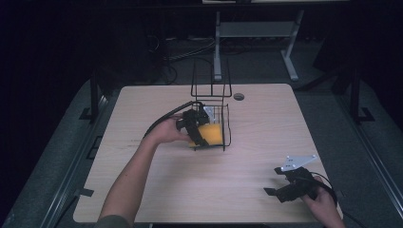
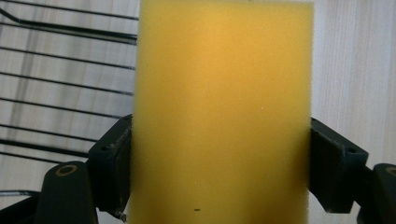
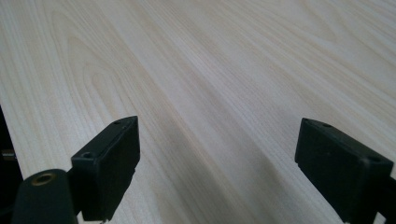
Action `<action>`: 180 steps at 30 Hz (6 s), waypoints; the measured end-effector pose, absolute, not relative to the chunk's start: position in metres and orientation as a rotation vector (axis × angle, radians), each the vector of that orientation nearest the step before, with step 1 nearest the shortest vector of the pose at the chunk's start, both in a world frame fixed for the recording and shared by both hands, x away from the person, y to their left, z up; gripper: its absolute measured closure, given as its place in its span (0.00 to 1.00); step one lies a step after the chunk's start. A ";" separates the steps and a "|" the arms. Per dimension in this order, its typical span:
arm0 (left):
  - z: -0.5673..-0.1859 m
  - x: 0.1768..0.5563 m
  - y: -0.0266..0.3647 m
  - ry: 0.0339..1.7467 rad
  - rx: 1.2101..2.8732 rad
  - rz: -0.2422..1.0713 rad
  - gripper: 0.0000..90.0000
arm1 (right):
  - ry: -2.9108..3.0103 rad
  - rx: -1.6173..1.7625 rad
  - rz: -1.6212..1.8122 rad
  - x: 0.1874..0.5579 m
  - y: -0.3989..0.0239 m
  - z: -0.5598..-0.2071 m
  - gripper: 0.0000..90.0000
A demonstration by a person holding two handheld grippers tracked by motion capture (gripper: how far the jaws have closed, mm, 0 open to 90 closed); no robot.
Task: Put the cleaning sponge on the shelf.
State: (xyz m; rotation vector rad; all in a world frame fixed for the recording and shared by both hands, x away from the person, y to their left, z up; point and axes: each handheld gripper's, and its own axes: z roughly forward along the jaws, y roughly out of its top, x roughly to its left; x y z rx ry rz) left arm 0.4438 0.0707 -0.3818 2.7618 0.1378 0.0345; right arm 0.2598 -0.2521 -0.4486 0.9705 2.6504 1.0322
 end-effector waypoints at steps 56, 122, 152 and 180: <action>-0.405 0.490 0.056 0.206 2.772 -0.021 0.23 | 2.662 0.972 1.019 0.262 -0.255 -0.453 0.15; -0.375 0.474 0.065 0.176 2.736 0.046 0.20 | 2.692 0.946 0.997 0.263 -0.247 -0.452 0.15; -0.370 0.441 0.065 0.096 2.739 0.079 0.20 | 2.701 0.929 0.987 0.264 -0.243 -0.451 0.15; -0.380 0.412 0.086 0.122 2.701 0.055 0.21 | 2.701 0.925 0.976 0.263 -0.241 -0.452 0.15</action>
